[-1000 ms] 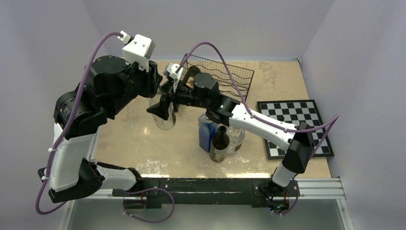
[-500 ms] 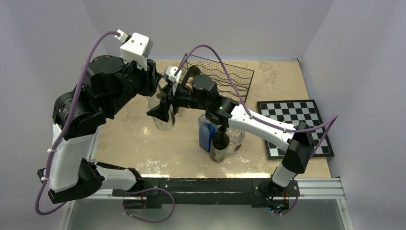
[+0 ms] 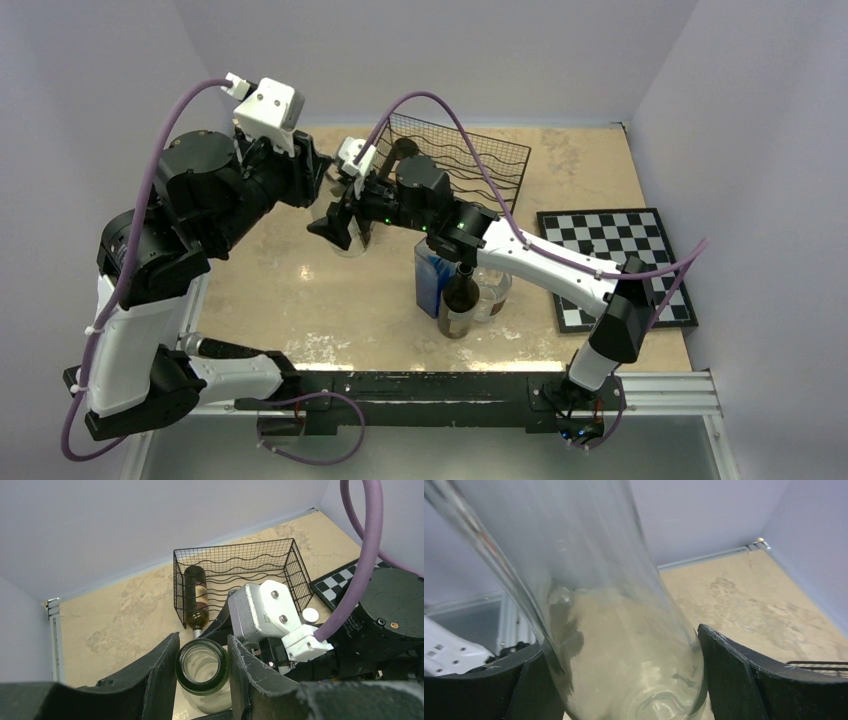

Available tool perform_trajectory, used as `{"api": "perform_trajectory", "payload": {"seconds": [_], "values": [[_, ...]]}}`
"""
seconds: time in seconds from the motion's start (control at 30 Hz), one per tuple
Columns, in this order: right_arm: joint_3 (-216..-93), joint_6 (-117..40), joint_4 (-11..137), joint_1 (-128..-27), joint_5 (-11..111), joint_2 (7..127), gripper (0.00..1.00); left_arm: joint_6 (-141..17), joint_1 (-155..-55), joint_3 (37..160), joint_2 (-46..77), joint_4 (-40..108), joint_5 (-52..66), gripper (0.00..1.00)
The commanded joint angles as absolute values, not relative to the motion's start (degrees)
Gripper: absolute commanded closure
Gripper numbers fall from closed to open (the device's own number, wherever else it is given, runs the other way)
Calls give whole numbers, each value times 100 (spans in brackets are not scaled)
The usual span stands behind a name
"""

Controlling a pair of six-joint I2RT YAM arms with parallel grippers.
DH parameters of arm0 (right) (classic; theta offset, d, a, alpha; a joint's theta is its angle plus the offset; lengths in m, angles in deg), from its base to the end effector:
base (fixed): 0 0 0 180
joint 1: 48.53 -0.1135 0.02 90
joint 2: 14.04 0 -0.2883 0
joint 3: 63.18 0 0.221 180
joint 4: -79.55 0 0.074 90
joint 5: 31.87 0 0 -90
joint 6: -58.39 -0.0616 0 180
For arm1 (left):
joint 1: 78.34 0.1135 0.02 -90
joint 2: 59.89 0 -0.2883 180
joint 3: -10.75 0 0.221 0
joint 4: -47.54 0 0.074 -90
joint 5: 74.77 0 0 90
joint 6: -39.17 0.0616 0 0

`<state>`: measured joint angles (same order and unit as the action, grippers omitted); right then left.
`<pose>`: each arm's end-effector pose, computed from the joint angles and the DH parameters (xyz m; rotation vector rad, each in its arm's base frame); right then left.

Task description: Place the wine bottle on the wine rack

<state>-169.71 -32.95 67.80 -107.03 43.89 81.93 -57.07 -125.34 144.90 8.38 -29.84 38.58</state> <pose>0.1966 0.3498 0.4380 -0.9798 1.3709 0.9982 0.1075 -0.0795 0.5570 0.3307 1.7342 -0.3157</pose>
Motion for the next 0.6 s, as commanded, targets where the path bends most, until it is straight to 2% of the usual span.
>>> {"api": "perform_trajectory", "payload": {"seconds": [0.0, 0.17, 0.4, 0.57], "values": [[-17493, -2609, 6742, -10628, 5603, 8153, 100, -5607, -12545, 14146, 227, -1467, 3621, 100], [-18191, -1803, 6397, -10628, 6344, 8224, 100, -5399, -12545, 13326, -389, -858, 3356, 100], [-18405, -376, 6798, -10632, 7083, 8003, 100, -4984, -12545, 12220, -1152, 84, 2869, 100], [-18266, 648, 7280, -10645, 7409, 7624, 100, -4902, -12545, 11771, -1469, 254, 2551, 88]]}}
